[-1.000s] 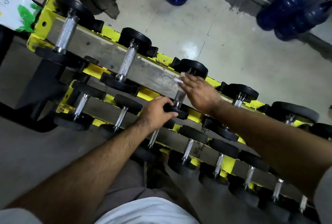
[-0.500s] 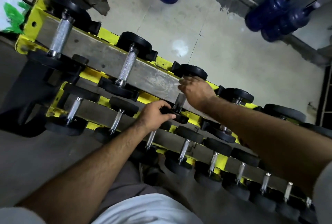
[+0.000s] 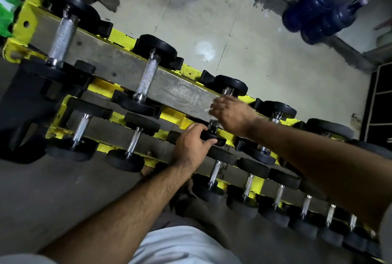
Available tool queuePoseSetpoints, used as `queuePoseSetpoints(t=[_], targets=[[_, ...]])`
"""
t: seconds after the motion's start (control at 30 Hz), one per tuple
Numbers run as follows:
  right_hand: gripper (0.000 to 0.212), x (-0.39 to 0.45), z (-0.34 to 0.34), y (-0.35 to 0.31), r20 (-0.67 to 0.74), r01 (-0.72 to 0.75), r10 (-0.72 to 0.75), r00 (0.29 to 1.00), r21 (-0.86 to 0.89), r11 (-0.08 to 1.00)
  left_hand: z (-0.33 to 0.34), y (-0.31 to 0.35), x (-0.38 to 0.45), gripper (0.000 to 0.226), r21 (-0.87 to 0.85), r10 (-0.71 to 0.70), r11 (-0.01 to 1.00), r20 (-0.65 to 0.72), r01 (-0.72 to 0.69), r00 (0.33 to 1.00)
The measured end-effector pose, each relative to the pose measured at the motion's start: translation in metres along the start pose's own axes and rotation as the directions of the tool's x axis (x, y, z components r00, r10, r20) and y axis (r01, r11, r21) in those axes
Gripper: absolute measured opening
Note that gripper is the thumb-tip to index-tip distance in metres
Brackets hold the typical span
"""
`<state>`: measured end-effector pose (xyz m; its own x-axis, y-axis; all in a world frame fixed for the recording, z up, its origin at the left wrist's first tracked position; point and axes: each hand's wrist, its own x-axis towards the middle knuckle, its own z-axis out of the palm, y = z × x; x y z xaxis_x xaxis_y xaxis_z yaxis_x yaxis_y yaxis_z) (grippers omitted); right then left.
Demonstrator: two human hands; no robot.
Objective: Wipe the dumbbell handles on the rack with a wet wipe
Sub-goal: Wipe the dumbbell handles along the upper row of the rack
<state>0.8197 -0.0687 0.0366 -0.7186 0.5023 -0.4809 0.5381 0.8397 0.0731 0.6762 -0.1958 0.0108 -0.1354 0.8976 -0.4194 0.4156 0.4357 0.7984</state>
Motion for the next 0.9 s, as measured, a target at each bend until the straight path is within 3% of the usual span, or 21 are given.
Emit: queuePoseSetpoints(t=[0.1,0.23,0.33,0.4,0.53,0.63,0.7,0.77,0.83,0.9], targets=[[0.036,0.008,0.001,0.003,-0.018,-0.117,0.117,0.993,-0.01,0.993,0.003,0.0,-0.003,0.046,0.002,0.004,1.0,-0.04,-0.004,0.999],[0.025,-0.003,0.008,-0.009,0.012,0.212,-0.214,0.977,0.085,0.973,0.004,-0.001,-0.005,0.049,-0.01,-0.013,1.0,-0.047,0.013,0.999],[0.029,0.005,0.001,0.017,-0.062,0.087,-0.08,0.995,0.105,0.991,0.005,0.0,-0.005,0.049,-0.006,-0.014,1.0,-0.054,0.013,0.998],[0.028,0.007,0.001,0.014,-0.014,0.015,-0.014,1.0,0.064,0.998,0.005,0.0,-0.006,0.049,-0.008,-0.017,1.0,-0.057,0.017,0.998],[0.027,0.0,0.008,-0.015,0.136,0.219,-0.227,0.964,0.072,0.973,0.006,0.002,-0.007,0.047,-0.009,-0.028,1.0,-0.057,0.027,0.998],[0.031,0.007,0.003,0.003,0.023,0.035,-0.035,0.999,-0.028,0.999,0.007,0.001,-0.006,0.05,-0.006,-0.028,1.0,-0.059,0.027,0.998],[0.037,0.009,0.002,-0.003,0.017,-0.085,0.088,0.996,-0.114,0.99,0.006,0.001,-0.006,0.049,-0.009,-0.031,1.0,-0.06,0.03,0.998],[0.038,0.002,0.01,-0.021,0.095,0.0,0.01,0.995,-0.108,0.994,0.006,0.002,-0.006,0.047,-0.009,-0.034,0.999,-0.053,0.034,0.998],[0.041,-0.007,0.01,-0.02,0.085,0.07,-0.067,0.994,-0.041,0.997,0.005,0.003,-0.006,0.046,-0.005,-0.047,0.999,-0.043,0.046,0.998],[0.043,-0.005,0.001,-0.001,0.006,-0.043,0.043,0.999,-0.001,0.999,0.004,0.002,-0.005,0.048,-0.003,-0.047,0.999,-0.043,0.047,0.998]])
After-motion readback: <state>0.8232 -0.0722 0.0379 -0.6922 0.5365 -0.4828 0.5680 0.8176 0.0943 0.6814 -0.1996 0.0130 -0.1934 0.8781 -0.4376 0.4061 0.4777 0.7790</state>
